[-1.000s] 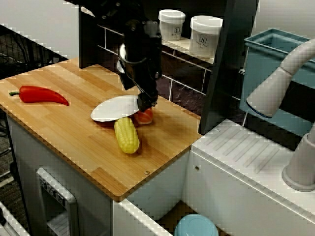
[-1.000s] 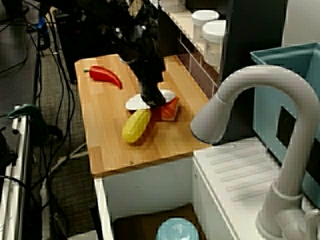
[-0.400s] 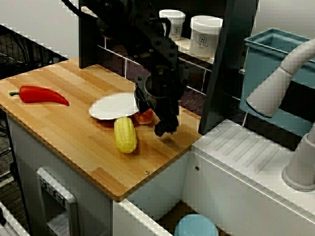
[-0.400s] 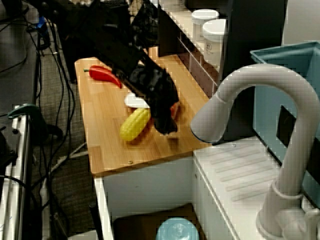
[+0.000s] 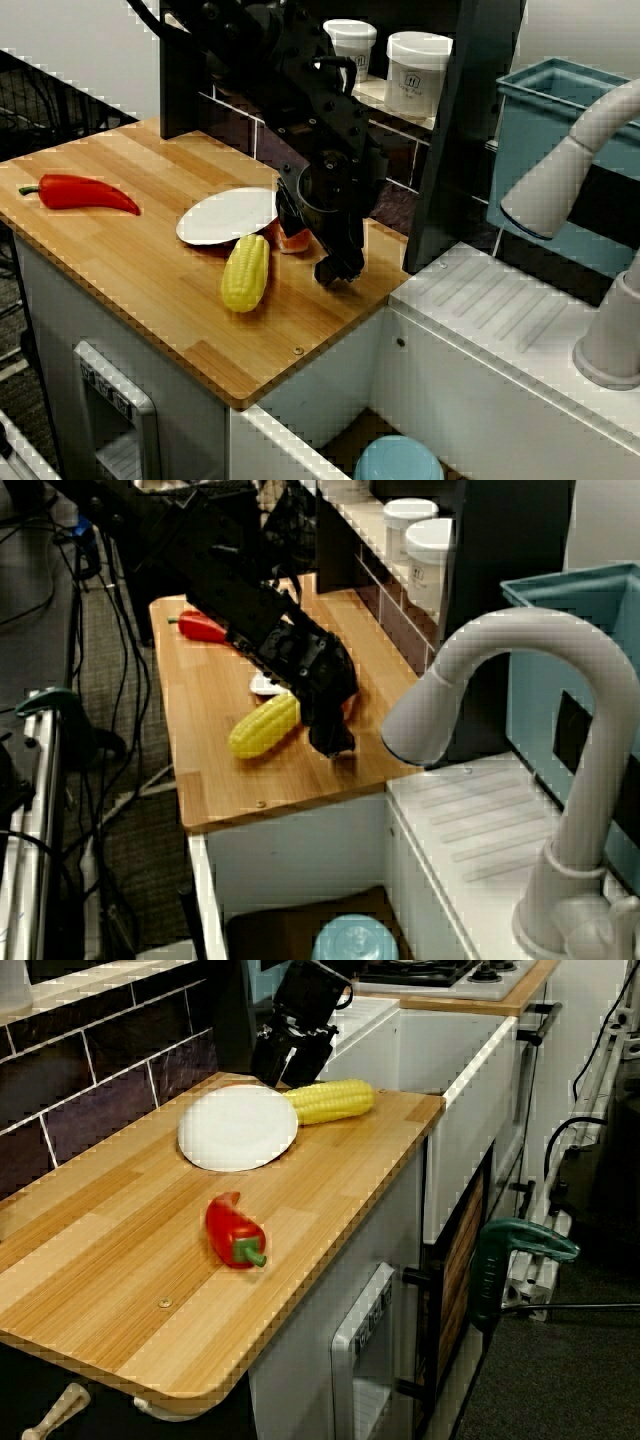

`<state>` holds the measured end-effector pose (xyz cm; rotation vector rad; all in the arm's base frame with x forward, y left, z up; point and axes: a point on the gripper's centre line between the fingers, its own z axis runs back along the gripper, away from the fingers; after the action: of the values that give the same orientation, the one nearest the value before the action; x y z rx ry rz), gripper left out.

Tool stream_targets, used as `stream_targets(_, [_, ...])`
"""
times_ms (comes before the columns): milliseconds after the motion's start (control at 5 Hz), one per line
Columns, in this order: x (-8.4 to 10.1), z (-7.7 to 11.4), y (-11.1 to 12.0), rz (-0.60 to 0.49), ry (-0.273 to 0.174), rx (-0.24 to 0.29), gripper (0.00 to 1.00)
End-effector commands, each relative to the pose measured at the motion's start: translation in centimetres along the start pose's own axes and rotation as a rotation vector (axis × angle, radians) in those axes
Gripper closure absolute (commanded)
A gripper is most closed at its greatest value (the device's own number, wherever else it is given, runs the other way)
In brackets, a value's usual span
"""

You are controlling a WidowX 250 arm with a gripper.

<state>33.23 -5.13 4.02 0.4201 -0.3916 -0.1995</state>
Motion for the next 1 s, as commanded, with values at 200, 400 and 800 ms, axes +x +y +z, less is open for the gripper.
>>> stream_targets(200, [1.5,2.9,3.0,0.087,-0.066,-0.025,0.0])
stream_targets(400, [1.5,2.8,3.6,0.097,-0.058,-0.028,0.0])
stream_targets(800, [1.2,2.7,4.8,0.12,-0.051,-0.012,0.0])
